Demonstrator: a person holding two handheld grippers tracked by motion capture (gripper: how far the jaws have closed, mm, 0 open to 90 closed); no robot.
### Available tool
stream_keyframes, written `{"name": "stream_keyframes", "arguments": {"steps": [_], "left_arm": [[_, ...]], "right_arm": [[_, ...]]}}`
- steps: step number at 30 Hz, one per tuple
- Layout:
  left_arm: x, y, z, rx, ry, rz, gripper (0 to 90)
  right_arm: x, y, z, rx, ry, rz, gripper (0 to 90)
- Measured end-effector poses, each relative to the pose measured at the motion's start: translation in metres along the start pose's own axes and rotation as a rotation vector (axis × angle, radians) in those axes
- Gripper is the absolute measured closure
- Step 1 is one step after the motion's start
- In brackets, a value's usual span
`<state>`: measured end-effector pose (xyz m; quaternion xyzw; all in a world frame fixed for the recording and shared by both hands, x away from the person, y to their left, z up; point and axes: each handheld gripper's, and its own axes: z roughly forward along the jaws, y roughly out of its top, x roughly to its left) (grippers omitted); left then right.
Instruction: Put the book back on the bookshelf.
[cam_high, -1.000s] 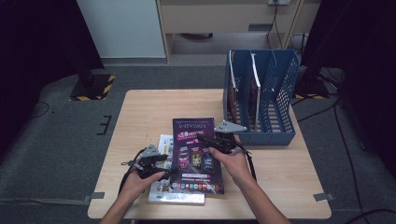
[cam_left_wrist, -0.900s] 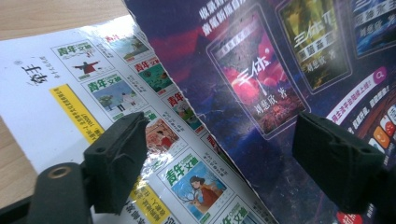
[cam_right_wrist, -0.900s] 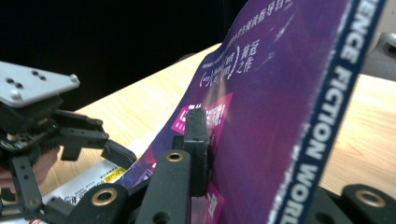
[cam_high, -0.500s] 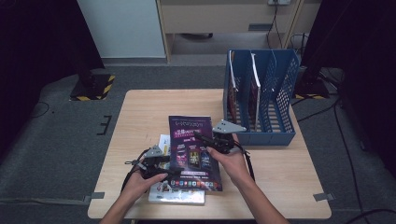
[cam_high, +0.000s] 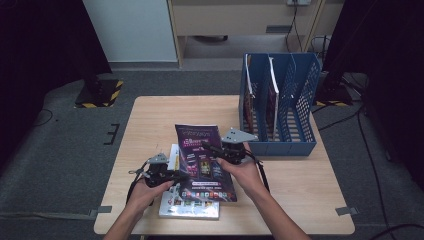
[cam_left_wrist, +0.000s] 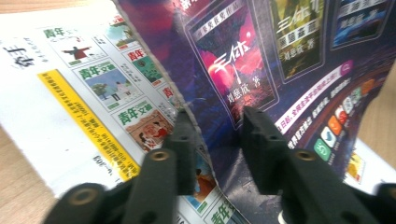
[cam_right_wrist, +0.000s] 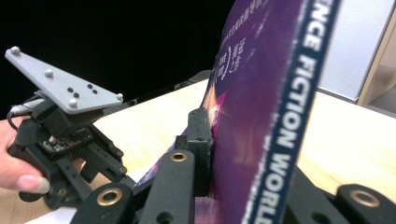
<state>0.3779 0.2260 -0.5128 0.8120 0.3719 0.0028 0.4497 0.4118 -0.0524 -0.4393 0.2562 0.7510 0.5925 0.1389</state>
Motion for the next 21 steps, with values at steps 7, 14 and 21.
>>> {"name": "stream_keyframes", "arguments": {"steps": [7,14,21], "left_arm": [[0.000,0.005,-0.009,-0.023,0.006,0.009,76.4],[-0.005,0.011,-0.023,-0.071,0.091,0.087,80.3],[-0.003,0.015,-0.031,-0.125,0.128,0.125,81.2]], "right_arm": [[-0.001,0.004,-0.001,-0.013,0.015,0.019,79.5],[-0.005,0.021,0.000,0.000,0.023,0.021,75.6],[-0.006,0.035,0.000,-0.007,0.053,0.006,72.7]]}}
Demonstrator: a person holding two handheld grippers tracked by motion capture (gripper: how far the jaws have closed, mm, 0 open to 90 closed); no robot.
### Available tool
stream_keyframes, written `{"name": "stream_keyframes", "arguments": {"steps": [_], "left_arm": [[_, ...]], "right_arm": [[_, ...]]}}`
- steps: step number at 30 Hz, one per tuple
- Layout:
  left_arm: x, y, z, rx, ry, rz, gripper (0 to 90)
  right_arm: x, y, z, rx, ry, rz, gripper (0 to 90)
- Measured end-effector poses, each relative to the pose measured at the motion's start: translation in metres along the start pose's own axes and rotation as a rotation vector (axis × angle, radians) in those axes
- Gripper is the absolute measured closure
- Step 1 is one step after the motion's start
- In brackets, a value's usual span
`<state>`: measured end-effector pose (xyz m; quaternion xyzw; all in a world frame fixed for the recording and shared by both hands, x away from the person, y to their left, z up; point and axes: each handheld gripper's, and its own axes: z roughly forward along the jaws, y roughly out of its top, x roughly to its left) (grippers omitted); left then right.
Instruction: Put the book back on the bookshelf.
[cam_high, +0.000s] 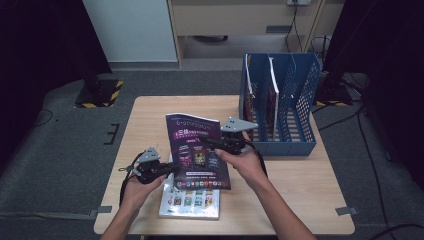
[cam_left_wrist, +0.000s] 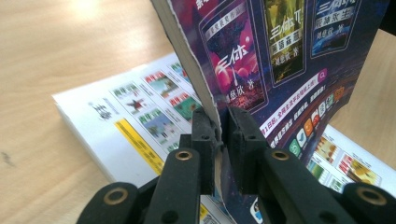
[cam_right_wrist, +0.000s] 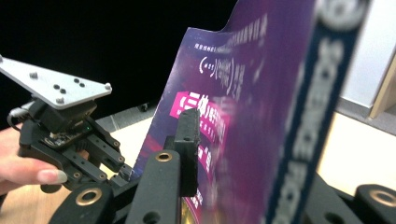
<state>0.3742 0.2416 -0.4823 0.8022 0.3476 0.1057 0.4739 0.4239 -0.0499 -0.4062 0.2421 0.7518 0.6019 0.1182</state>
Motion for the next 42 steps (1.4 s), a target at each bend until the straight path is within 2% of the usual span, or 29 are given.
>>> {"name": "stream_keyframes", "arguments": {"steps": [2,5,14,21,29,34,36,42], "left_arm": [[0.000,0.002,-0.003,-0.007,0.016,0.004,81.3],[0.002,0.003,-0.007,-0.044,0.023,0.017,82.3],[0.002,0.004,-0.012,-0.051,0.027,0.026,83.7],[0.001,0.006,-0.013,-0.055,0.035,0.050,84.0],[0.000,0.005,-0.013,-0.059,0.029,0.067,84.0],[0.001,0.005,-0.013,-0.061,0.027,0.070,84.0],[0.000,0.005,-0.014,-0.060,0.027,0.076,84.0],[-0.001,0.006,-0.014,-0.061,0.024,0.086,84.0]], "right_arm": [[0.000,0.004,0.000,-0.011,0.011,-0.007,72.5],[0.001,0.009,-0.001,-0.025,0.034,-0.017,71.6],[0.005,0.022,0.000,-0.026,0.070,-0.045,67.4],[0.003,0.031,0.000,-0.046,0.096,-0.051,69.5],[0.000,0.036,0.001,-0.035,0.121,-0.064,72.5],[-0.001,0.038,0.002,-0.036,0.128,-0.061,73.8],[-0.001,0.037,0.003,-0.042,0.115,-0.059,77.8],[-0.002,0.038,0.003,-0.030,0.105,-0.058,79.7]]}}
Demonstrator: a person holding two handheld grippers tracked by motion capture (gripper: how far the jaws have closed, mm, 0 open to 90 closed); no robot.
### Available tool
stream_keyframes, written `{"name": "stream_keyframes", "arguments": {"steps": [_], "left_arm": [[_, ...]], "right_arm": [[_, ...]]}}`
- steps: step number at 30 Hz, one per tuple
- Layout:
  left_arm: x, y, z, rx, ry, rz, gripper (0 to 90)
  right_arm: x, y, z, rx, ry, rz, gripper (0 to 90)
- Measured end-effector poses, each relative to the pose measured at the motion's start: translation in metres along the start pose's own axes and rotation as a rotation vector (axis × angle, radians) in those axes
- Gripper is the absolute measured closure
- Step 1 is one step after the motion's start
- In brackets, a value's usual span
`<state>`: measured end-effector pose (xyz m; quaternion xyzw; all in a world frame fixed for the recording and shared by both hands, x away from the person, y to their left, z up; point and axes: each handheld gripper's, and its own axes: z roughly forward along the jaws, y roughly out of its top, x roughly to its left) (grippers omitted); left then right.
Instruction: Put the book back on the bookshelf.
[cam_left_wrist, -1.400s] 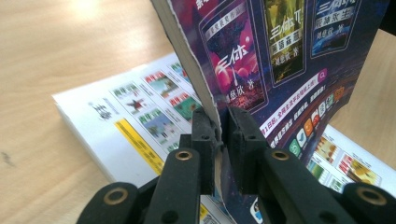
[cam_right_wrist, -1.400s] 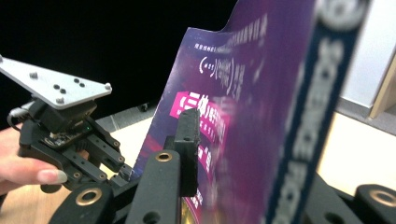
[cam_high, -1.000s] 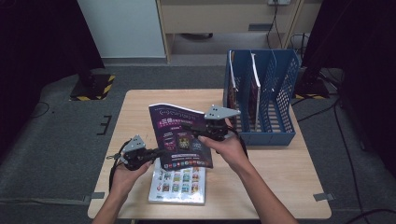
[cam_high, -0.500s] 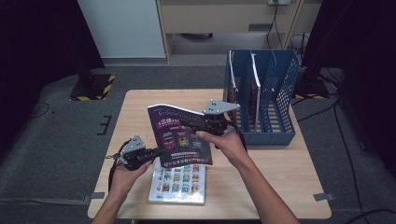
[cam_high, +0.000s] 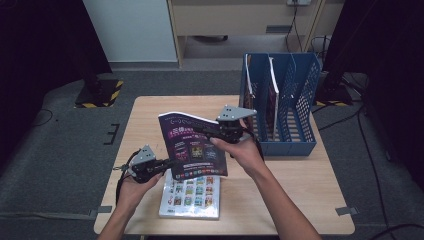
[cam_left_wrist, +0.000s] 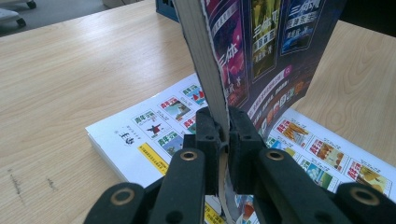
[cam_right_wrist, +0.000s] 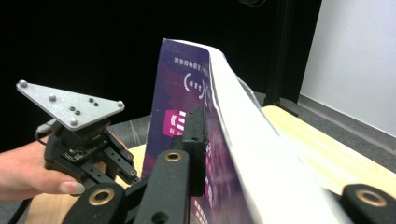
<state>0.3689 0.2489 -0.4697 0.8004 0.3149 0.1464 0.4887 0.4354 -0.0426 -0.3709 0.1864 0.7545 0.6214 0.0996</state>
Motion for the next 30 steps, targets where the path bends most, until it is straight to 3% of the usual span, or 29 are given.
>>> {"name": "stream_keyframes", "arguments": {"steps": [6,9,10,11,14,15,18,20,21,22,27,30], "left_arm": [[0.001,0.000,0.000,-0.001,0.002,-0.008,83.3],[0.003,-0.002,0.001,-0.010,0.021,-0.030,80.1],[0.004,-0.003,0.002,-0.014,0.037,-0.031,77.4],[0.005,-0.005,0.002,-0.010,0.069,-0.034,68.2],[0.009,-0.009,0.002,0.004,0.095,-0.053,48.1],[0.014,-0.012,0.001,0.024,0.128,-0.071,40.0],[0.020,-0.016,-0.002,0.027,0.164,-0.094,33.5],[0.026,-0.020,-0.004,0.045,0.207,-0.104,25.6],[0.033,-0.024,-0.005,0.063,0.231,-0.140,20.7],[0.033,-0.024,-0.005,0.063,0.231,-0.140,16.3],[0.045,-0.034,-0.004,0.122,0.296,-0.163,7.0],[0.051,-0.042,-0.006,0.147,0.303,-0.179,5.8]], "right_arm": [[0.000,0.002,0.001,0.027,-0.013,-0.016,83.7],[0.002,0.002,0.000,0.023,-0.023,-0.027,83.9],[0.003,0.002,0.000,0.019,-0.027,-0.034,84.0],[0.004,0.002,0.000,0.012,-0.029,-0.039,84.0],[0.005,0.003,-0.002,-0.004,-0.035,-0.043,84.1],[0.005,0.005,-0.005,-0.030,-0.042,-0.042,84.1],[0.004,0.008,-0.009,-0.048,-0.056,-0.032,84.0],[0.004,0.010,-0.012,-0.058,-0.066,-0.037,84.0],[0.004,0.012,-0.014,-0.068,-0.091,-0.040,84.0],[0.004,0.012,-0.014,-0.068,-0.091,-0.040,84.0],[0.001,0.014,-0.020,-0.093,-0.107,-0.019,84.0],[0.001,0.013,-0.022,-0.096,-0.113,-0.016,84.0]]}}
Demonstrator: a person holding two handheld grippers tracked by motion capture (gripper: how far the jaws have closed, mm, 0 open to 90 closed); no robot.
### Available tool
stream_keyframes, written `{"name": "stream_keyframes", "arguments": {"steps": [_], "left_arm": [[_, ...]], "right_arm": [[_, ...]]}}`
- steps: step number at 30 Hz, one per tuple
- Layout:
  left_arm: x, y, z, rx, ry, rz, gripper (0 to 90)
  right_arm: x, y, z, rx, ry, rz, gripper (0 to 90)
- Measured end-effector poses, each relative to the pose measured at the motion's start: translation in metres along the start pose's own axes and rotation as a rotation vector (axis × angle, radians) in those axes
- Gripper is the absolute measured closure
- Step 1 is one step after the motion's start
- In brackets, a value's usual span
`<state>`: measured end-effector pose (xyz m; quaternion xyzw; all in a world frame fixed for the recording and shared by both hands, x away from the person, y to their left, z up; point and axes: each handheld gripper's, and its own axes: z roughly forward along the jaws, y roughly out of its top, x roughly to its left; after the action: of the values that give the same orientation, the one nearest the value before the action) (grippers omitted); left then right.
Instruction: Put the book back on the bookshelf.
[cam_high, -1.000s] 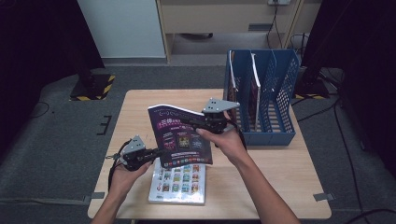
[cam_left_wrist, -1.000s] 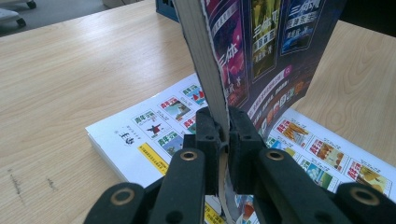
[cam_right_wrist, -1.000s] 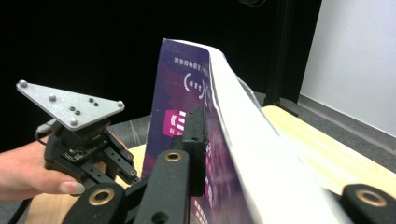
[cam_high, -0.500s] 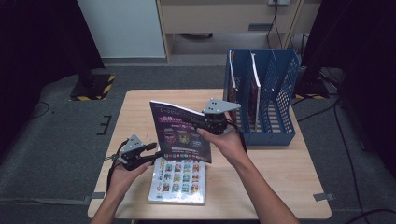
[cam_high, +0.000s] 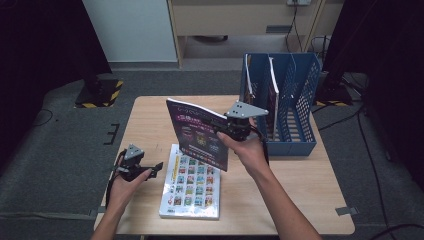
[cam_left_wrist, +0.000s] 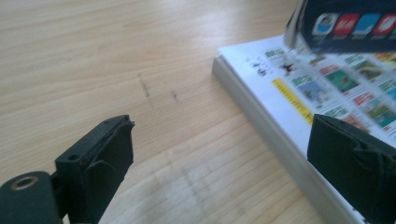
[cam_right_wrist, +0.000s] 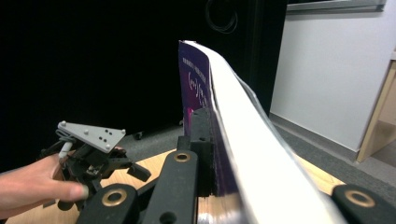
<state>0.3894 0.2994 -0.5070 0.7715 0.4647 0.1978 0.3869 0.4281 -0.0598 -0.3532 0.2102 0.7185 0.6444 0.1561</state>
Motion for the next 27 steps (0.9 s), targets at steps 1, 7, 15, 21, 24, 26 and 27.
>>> {"name": "stream_keyframes", "arguments": {"steps": [1,7,15,21,24,26,27], "left_arm": [[0.002,-0.001,0.000,0.005,0.006,-0.003,5.5],[0.010,-0.010,0.001,0.041,0.028,-0.038,5.5],[0.008,-0.013,0.012,0.098,0.049,-0.005,5.5],[0.008,-0.015,0.013,0.106,0.054,-0.012,4.9],[0.008,-0.015,0.013,0.112,0.056,-0.012,4.7],[0.008,-0.016,0.015,0.121,0.056,-0.012,4.4],[0.009,-0.016,0.015,0.124,0.062,-0.004,4.4]], "right_arm": [[0.000,-0.001,0.000,-0.003,-0.005,0.007,84.0],[-0.002,-0.003,-0.002,0.004,-0.023,0.022,83.9],[-0.006,-0.008,-0.006,0.008,-0.034,0.038,84.0],[-0.009,-0.005,-0.015,-0.002,-0.047,0.049,84.0],[-0.009,-0.004,-0.018,-0.006,-0.048,0.048,84.0],[-0.009,-0.003,-0.024,-0.007,-0.046,0.049,84.0],[-0.009,-0.003,-0.024,-0.007,-0.046,0.049,84.0]]}}
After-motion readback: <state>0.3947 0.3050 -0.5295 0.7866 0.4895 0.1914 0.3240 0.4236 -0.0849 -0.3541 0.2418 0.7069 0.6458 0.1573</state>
